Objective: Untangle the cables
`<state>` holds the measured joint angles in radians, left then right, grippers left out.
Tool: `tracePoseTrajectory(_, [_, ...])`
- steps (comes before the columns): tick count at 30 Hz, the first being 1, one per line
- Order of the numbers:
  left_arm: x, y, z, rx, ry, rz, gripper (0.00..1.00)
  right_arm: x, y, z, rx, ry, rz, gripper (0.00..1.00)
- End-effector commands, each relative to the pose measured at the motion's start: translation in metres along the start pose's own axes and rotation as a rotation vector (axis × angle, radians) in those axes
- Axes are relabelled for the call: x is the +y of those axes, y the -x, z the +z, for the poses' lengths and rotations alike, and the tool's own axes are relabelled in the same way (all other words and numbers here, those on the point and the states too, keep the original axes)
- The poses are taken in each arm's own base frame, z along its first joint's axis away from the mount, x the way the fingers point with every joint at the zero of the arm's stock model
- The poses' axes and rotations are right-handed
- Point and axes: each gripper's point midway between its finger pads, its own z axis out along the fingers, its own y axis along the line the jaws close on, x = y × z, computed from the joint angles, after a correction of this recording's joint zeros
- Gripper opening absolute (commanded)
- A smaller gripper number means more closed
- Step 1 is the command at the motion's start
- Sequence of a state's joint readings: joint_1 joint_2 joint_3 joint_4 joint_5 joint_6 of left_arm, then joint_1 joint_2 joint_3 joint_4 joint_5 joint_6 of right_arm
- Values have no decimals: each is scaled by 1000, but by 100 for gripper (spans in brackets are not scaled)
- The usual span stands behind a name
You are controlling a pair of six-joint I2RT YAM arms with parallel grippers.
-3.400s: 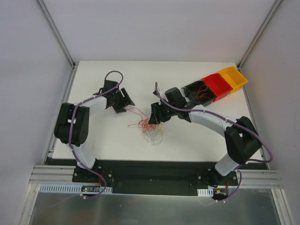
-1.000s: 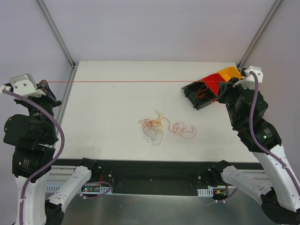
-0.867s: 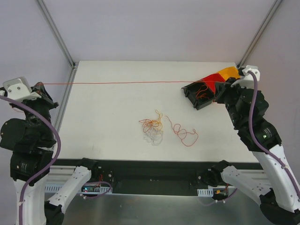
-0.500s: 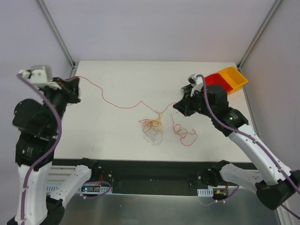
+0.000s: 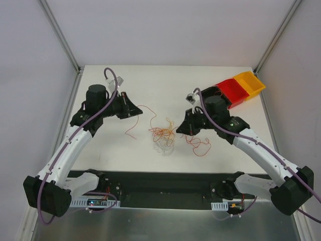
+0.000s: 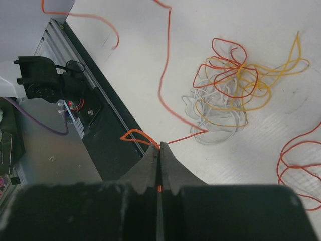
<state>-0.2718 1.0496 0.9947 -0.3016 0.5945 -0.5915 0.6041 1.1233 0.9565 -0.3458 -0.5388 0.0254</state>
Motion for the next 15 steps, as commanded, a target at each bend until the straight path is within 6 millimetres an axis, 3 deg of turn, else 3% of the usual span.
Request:
tracePoseTrajectory(1, [-45, 10, 14, 5, -194, 32, 0, 17, 27, 6, -67, 75, -36, 1])
tracePoseTrajectory(9, [-58, 0, 41, 92, -251, 56, 0, 31, 76, 8, -202, 97, -56, 4])
tracePoseTrajectory(13, [-72, -11, 48, 185, -343, 68, 0, 34, 82, 12, -194, 118, -121, 7])
tracePoseTrajectory(15, [-74, -13, 49, 210, -363, 69, 0, 26, 79, 8, -184, 71, -183, 9])
